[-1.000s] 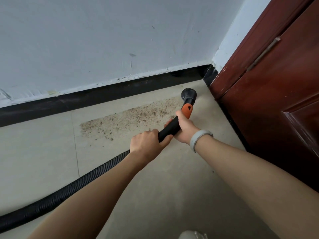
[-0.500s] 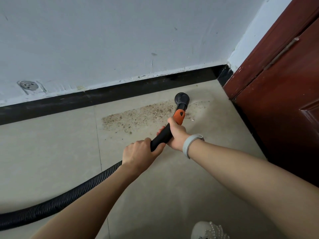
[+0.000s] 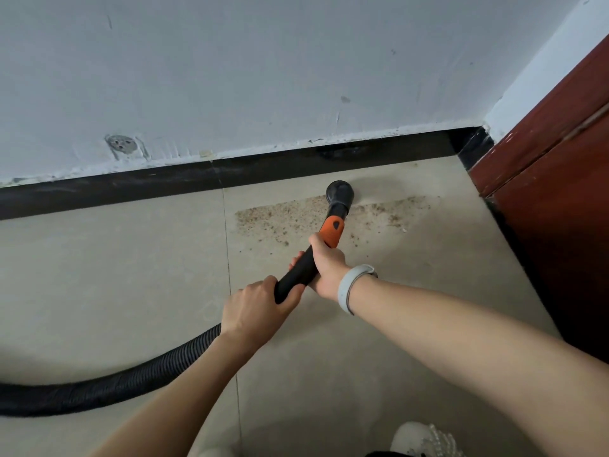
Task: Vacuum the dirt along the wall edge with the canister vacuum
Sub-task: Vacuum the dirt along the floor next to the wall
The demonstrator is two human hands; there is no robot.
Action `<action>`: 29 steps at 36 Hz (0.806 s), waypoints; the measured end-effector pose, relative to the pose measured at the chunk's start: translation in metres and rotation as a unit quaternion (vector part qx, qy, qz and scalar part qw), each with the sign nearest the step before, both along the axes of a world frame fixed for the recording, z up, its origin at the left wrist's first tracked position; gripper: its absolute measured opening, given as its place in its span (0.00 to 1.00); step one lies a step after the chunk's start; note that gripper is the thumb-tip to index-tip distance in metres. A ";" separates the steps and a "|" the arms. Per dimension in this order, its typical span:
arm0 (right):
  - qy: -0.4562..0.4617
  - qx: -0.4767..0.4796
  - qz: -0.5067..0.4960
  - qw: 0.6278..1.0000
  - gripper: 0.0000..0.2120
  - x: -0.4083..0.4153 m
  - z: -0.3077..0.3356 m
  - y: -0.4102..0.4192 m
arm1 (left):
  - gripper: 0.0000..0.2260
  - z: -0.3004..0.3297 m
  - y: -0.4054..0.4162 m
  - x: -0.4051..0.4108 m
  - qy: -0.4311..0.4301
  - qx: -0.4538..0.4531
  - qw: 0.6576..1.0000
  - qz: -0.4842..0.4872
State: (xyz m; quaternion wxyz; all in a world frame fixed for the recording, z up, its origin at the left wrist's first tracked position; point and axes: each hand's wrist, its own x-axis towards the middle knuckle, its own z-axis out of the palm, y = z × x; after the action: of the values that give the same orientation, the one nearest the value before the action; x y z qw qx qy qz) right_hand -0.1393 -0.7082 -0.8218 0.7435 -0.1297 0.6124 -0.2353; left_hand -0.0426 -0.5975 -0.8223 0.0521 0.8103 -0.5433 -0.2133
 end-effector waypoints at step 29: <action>-0.026 0.025 0.186 0.982 0.09 0.122 0.003 0.090 | 0.20 0.007 0.117 0.072 -0.045 0.010 0.979 0.196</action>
State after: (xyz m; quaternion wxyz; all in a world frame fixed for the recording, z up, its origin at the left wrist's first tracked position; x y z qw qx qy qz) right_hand -0.0174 -0.6178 -0.8183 0.7931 -0.2165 0.5634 -0.0816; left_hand 0.0294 -0.4801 -0.8151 0.0603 0.9104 -0.3732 -0.1682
